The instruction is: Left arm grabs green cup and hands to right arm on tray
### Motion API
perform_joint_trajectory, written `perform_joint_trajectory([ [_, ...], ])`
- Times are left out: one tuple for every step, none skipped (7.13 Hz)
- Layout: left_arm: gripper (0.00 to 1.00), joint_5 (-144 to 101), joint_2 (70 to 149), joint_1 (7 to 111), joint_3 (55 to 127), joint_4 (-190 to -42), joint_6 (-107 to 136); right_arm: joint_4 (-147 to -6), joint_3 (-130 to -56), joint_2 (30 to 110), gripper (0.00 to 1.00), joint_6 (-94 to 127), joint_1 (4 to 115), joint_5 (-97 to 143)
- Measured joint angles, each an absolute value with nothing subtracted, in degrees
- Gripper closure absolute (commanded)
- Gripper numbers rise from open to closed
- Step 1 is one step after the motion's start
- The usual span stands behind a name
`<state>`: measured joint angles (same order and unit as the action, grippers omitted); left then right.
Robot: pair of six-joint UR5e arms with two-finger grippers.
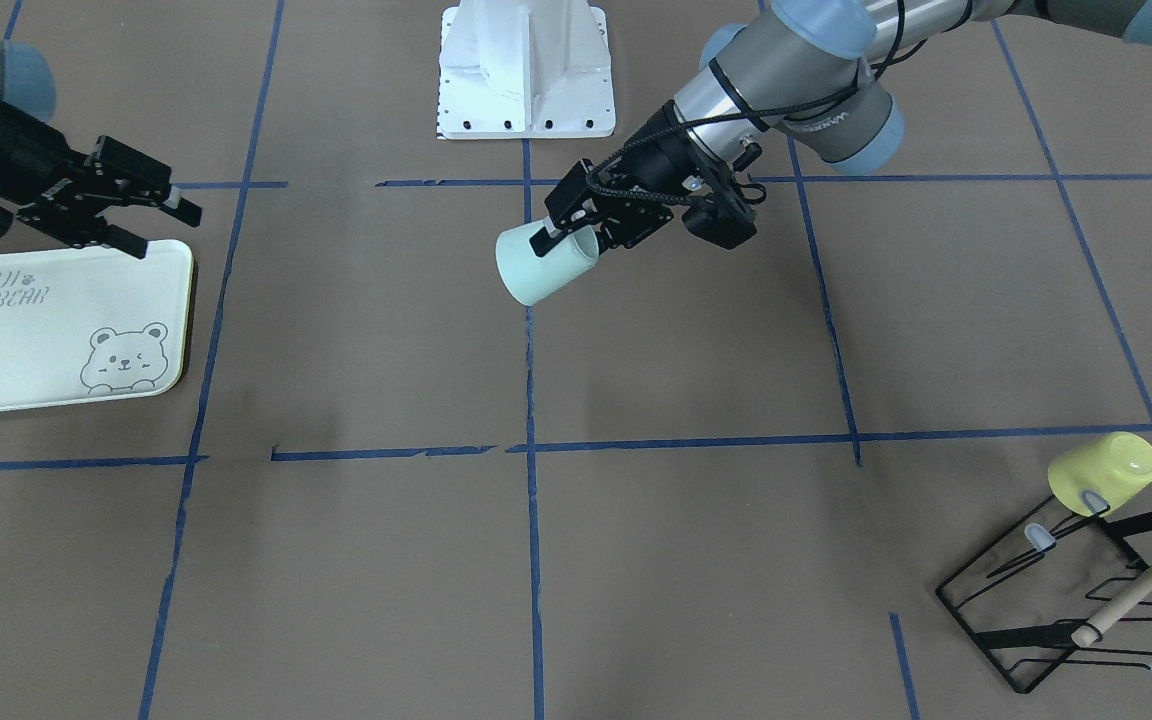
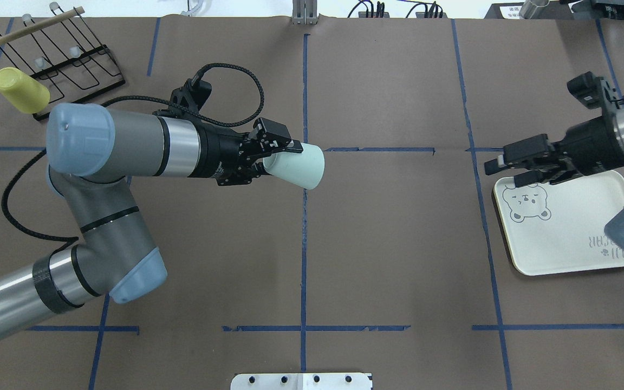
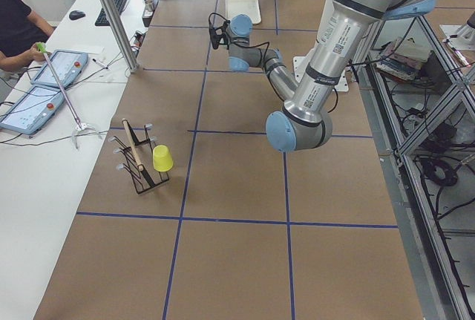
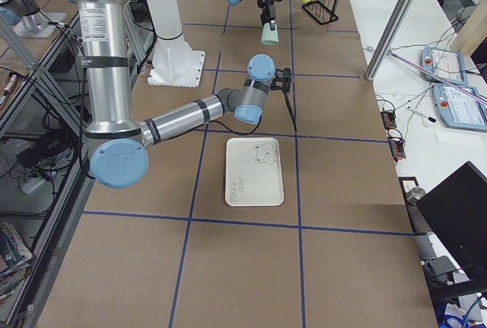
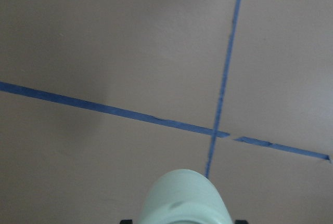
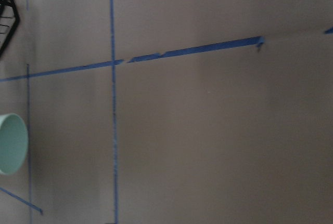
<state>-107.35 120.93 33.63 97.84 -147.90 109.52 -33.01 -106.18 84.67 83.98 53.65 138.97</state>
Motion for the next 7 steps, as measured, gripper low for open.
perform_joint_trajectory([
  [0.80, -105.0, 120.8, 31.9, 97.5, -153.5, 113.1, -25.2, -106.1, 82.6, 0.01, 96.1, 49.3, 132.7],
  [0.80, -103.7, 120.7, 30.7, 96.5, -159.2, 116.1, -16.7, -105.8, 81.6, 0.02, 105.3, 45.5, 127.4],
  [0.80, -103.2, 120.5, 30.0, 95.3, -165.4, 119.9, -8.8, -105.5, 81.2, 0.02, 112.1, 43.1, 124.7],
  [0.80, -103.0, 120.3, 29.6, 94.5, -170.5, 123.0, -1.5, -105.3, 81.1, 0.02, 118.1, 41.9, 123.3],
  [0.80, -102.9, 120.2, 29.5, 94.1, -173.6, 124.7, 4.5, -105.3, 81.0, 0.02, 123.0, 41.2, 121.2],
  [0.80, -102.9, 120.1, 29.3, 94.0, -176.0, 126.2, 8.2, -105.3, 80.5, 0.01, 126.9, 40.4, 117.8],
  [0.80, -102.9, 120.1, 29.2, 93.9, -178.3, 127.7, 9.8, -105.3, 79.1, 0.01, 129.1, 39.0, 114.5],
])
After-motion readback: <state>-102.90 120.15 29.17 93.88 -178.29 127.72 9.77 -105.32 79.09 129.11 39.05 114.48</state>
